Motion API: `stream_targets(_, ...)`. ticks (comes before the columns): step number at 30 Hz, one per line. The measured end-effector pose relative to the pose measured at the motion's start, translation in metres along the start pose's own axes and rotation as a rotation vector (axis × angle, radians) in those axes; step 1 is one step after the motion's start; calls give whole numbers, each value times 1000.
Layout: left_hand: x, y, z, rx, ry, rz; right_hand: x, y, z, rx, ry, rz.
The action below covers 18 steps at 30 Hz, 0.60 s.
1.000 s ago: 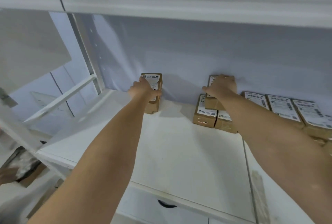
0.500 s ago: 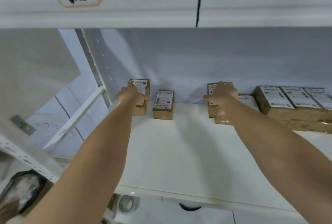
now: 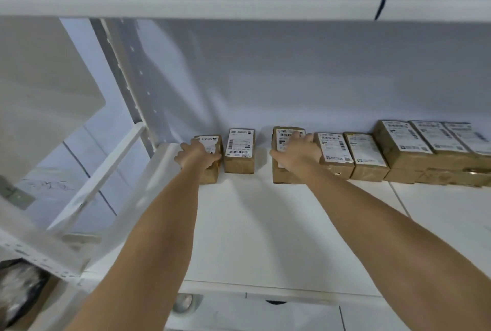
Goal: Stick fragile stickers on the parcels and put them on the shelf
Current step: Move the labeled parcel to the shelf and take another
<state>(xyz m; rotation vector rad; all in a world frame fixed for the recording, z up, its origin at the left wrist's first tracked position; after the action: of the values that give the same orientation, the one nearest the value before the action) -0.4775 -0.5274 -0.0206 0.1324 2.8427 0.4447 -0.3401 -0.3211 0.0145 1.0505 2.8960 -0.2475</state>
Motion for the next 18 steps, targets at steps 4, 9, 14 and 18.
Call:
stream_targets(4,3,-7,11,-39,38,57,-3,4,8,169,-52,42)
stream_targets(9,-34,-36,21,-35,400,423,-9,1,16,173,-15,-17)
stream_targets(14,-42,-65,50,219,303,588,-17,3,29,146,2,-59)
stream_targets(18,-30,-56,51,262,227,563,-20,8,36,144,8,-47)
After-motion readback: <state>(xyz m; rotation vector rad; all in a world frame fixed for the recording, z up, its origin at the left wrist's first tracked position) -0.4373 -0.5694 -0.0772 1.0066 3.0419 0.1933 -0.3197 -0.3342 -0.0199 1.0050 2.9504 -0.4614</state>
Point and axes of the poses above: each hand's wrist, its own x-axis towards the middle knuckle, its own z-axis out of the palm, y = z × x, the point moved 3 cm from there along x, towards the middle knuckle, and after that the axes turned 6 degrees about -y, right-handed, at the moved point
